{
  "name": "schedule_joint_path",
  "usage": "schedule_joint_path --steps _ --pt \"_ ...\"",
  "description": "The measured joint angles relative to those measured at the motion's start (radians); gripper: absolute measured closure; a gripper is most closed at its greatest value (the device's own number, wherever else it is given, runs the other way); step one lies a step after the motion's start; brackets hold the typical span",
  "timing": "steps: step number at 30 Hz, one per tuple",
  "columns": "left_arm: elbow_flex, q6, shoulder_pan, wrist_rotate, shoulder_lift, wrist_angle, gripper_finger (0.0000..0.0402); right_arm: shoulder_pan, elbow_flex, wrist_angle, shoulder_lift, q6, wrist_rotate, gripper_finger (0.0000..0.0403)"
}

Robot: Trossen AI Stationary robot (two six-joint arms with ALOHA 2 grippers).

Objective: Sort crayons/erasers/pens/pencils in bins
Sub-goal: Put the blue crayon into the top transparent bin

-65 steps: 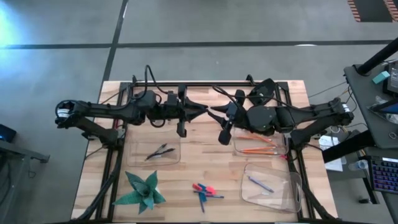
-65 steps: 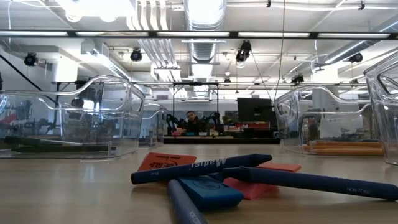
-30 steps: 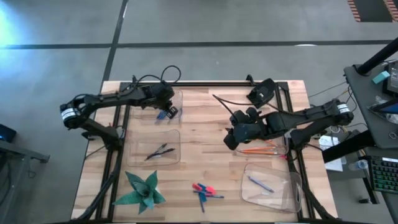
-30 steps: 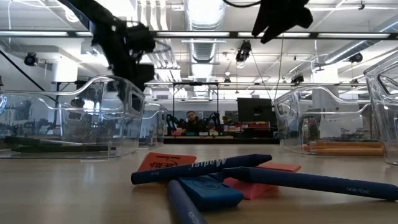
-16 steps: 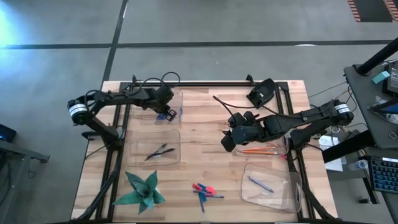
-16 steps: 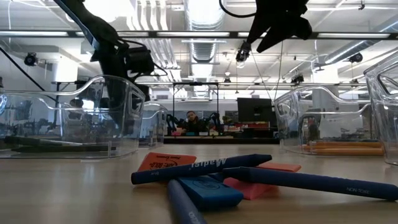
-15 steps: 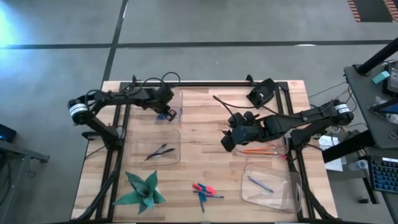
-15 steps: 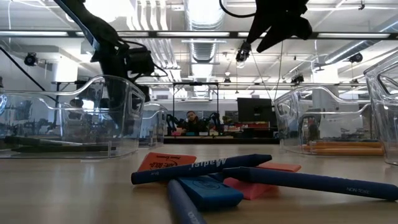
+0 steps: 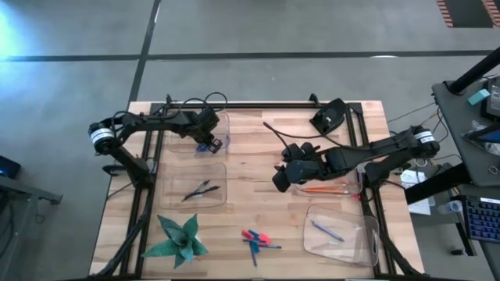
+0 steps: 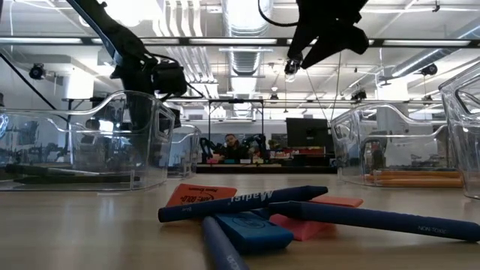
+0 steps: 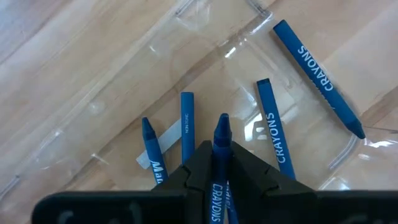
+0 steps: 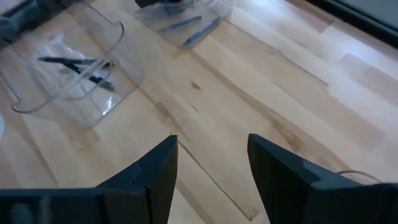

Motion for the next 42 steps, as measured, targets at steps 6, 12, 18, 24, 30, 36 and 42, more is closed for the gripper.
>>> schedule_joint_path --steps 6,12,18,24,30,36,42 --pt "0.0 0.0 0.001 -0.013 0.0 0.002 0.0351 0.0 0.0 0.004 0.033 0.0 -0.048 0.0218" --pt "0.002 0.0 0.007 -0.029 0.0 0.002 0.0329 0.0 0.0 0.008 0.052 0.0 -0.077 0.0218" --pt "0.062 -0.001 0.009 0.0 -0.019 -0.037 0.031 0.0 0.0 0.05 0.052 0.0 -0.078 0.0218" --pt "0.136 -0.013 0.0 0.074 -0.121 -0.108 0.0305 0.0 0.0 0.099 0.077 -0.001 -0.114 0.0218" --pt "0.124 -0.109 -0.112 0.092 -0.276 -0.086 0.0305 0.019 0.0 0.168 0.16 -0.086 -0.212 0.0218" --pt "0.113 -0.18 -0.344 0.054 -0.414 -0.08 0.0305 0.055 0.005 0.264 0.26 -0.306 -0.272 0.0218" --pt "0.113 -0.26 -0.588 -0.083 -0.469 -0.063 0.0305 0.109 0.103 0.295 0.36 -0.501 -0.314 0.0218"
